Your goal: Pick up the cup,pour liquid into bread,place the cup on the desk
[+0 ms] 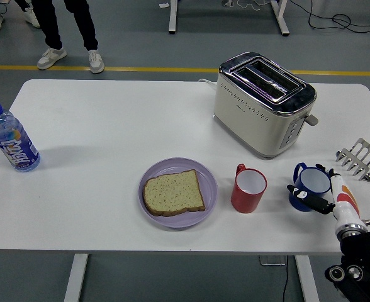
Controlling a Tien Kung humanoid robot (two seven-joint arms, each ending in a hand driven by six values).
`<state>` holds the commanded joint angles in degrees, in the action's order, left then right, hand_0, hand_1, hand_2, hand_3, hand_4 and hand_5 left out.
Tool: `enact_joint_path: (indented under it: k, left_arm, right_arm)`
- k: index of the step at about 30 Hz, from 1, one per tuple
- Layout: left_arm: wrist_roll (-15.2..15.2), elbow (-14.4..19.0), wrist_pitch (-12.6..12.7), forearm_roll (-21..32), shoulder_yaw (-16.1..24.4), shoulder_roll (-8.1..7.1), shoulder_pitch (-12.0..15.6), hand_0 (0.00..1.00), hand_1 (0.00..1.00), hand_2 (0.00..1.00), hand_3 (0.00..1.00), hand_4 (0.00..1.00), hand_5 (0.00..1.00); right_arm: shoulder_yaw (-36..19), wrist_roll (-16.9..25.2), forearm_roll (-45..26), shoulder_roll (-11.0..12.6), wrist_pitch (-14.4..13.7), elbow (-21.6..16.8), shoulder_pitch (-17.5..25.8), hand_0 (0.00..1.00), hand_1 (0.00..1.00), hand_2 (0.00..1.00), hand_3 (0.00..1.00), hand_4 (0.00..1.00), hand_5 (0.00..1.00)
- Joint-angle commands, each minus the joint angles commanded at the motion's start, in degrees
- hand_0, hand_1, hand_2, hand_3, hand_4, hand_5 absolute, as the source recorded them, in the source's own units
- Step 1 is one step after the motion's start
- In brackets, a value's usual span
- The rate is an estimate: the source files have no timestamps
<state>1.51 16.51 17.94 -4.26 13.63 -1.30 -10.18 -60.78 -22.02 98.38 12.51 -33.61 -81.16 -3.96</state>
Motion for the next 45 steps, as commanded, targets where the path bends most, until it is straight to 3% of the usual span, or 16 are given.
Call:
enact_joint_path:
  k: [16,45]
  left_arm:
    - [-0.1,0.0,0.0,0.4,-0.1,0.04,-0.2,0.688,0.696,0.701,0.555,0.255,0.998]
    - [-0.1,0.0,0.0,0.6,-0.2,0.07,-0.2,0.688,0.698,0.701,0.558,0.256,0.998]
  right_arm:
    - [1.8,0.3,-0.8,-0.3,-3.2,2.7,-1.3,0.904,0.775,0.870,0.858,0.998,0.362]
    - [2.2,-0.6,-1.8,-0.9,-3.4,5.0,-2.5,0.861,0.732,0.842,0.845,0.998,0.338]
